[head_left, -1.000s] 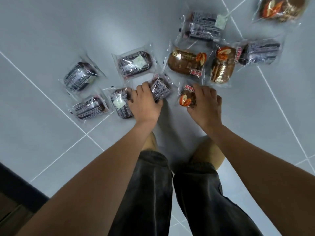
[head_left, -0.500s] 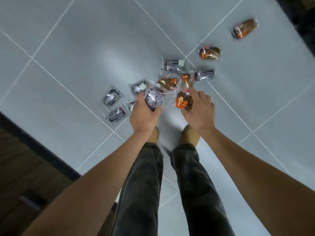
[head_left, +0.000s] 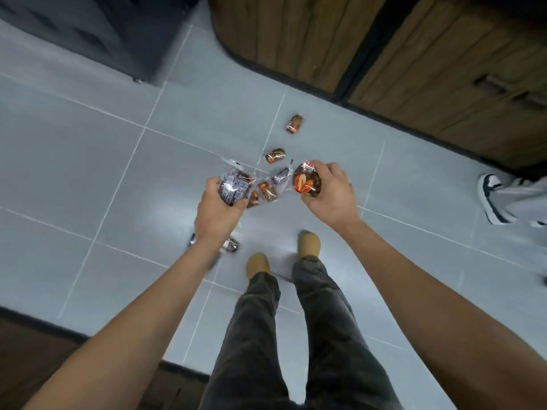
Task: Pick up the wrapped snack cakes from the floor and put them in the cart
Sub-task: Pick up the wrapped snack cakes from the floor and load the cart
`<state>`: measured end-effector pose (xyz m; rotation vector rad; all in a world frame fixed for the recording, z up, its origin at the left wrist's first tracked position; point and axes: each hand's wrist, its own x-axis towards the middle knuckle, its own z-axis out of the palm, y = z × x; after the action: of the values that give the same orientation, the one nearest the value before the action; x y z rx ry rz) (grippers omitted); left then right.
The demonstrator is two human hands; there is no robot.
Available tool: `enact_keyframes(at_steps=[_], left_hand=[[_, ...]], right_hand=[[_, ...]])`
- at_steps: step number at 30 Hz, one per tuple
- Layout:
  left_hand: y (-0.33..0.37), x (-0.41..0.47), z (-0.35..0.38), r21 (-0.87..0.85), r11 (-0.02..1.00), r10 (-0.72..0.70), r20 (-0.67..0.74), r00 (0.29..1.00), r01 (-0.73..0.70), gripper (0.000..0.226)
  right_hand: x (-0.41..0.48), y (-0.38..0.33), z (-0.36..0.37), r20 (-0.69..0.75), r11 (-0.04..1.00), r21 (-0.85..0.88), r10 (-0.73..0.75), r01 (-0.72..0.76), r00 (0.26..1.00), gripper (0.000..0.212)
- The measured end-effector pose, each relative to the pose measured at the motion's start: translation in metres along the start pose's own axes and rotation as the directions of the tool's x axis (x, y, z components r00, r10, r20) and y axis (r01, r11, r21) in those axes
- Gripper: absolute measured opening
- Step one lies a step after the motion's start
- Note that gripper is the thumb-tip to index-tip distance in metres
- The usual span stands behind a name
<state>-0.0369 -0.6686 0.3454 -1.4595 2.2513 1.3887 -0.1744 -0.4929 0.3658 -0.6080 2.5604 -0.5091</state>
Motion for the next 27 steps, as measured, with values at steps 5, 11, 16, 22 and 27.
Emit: enact_keyframes(at_steps=[5, 11, 16, 22, 27], left_hand=[[0.071, -0.040, 0.001, 0.028, 0.979, 0.195, 0.139, 0.971, -0.200, 0.049], [0.147, -0.106, 0.051, 0.076, 0.885, 0.416, 0.319, 0.852, -0.460, 0.043], [0.184, -0.180, 0.114, 0.087, 0.809, 0.492, 0.442, 0.750, -0.582, 0.048], [0.195, -0.305, 0.206, 0.028, 0.725, 0.577, 0.519, 0.630, -0.688, 0.050], [0.190, -0.406, 0.282, -0.017, 0.672, 0.605, 0.589, 0.536, -0.740, 0.060]], right_hand=[[-0.069, 0.024, -0.075, -0.108, 0.996, 0.041, 0.084, -0.080, 0.991, 0.065], [-0.161, 0.084, -0.135, -0.258, 0.958, 0.135, 0.279, -0.252, 0.925, 0.065], [-0.244, 0.147, -0.165, -0.365, 0.909, 0.254, 0.406, -0.330, 0.838, 0.061], [-0.363, 0.237, -0.180, -0.431, 0.842, 0.348, 0.534, -0.413, 0.727, 0.060], [-0.465, 0.312, -0.189, -0.452, 0.791, 0.421, 0.608, -0.444, 0.653, 0.054]])
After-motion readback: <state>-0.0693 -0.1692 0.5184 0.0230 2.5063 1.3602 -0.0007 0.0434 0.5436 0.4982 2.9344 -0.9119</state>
